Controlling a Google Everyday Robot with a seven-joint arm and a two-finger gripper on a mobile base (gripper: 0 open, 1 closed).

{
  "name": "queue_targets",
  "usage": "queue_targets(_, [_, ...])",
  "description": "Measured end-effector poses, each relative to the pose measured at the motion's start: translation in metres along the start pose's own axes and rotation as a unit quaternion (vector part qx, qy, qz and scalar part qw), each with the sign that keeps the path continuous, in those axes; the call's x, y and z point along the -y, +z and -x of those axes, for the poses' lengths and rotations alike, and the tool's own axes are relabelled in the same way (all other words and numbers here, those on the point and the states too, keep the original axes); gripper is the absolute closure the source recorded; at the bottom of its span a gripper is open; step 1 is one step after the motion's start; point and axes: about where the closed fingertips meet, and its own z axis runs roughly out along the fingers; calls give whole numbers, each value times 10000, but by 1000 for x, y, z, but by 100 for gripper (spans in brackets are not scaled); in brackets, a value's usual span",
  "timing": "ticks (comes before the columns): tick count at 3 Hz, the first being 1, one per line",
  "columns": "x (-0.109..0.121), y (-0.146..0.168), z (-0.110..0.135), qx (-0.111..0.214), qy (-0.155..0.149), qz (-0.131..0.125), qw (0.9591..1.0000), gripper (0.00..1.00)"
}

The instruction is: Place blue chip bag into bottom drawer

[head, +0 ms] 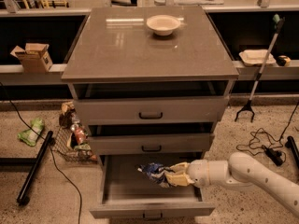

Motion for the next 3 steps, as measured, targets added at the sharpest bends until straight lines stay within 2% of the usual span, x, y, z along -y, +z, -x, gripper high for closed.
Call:
queue_targets(1, [28,19,-26,-13,151,77,9999,100])
queue_targets(2, [89,64,-94,-62,525,187,9984,100])
queue_targets(3, [124,87,-140,-86,829,137,9964,100])
